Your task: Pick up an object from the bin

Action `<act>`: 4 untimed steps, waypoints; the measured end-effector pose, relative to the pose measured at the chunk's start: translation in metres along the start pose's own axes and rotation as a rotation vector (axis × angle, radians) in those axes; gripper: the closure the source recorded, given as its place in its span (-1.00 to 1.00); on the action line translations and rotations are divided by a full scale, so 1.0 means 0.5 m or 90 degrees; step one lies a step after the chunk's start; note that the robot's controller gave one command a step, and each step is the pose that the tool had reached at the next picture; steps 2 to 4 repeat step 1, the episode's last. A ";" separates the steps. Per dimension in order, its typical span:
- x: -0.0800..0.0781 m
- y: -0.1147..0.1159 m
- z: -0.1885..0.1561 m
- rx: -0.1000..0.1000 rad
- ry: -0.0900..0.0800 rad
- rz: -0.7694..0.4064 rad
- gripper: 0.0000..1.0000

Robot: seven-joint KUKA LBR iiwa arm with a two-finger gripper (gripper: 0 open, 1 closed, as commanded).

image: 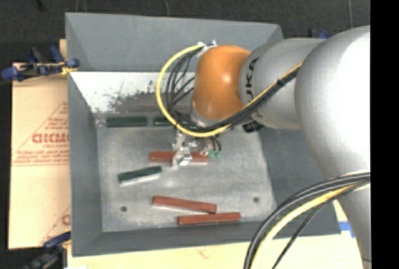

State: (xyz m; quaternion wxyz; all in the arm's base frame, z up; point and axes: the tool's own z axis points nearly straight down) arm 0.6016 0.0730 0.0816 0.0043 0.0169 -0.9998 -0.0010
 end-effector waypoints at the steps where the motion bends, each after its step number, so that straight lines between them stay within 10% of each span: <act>1: 0.029 0.032 -0.322 0.000 -0.012 0.011 1.00; 4: 0.029 0.032 -0.322 0.000 -0.012 0.011 1.00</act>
Offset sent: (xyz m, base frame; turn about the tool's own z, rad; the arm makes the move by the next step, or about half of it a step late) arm 0.0000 0.0000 0.0000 0.0000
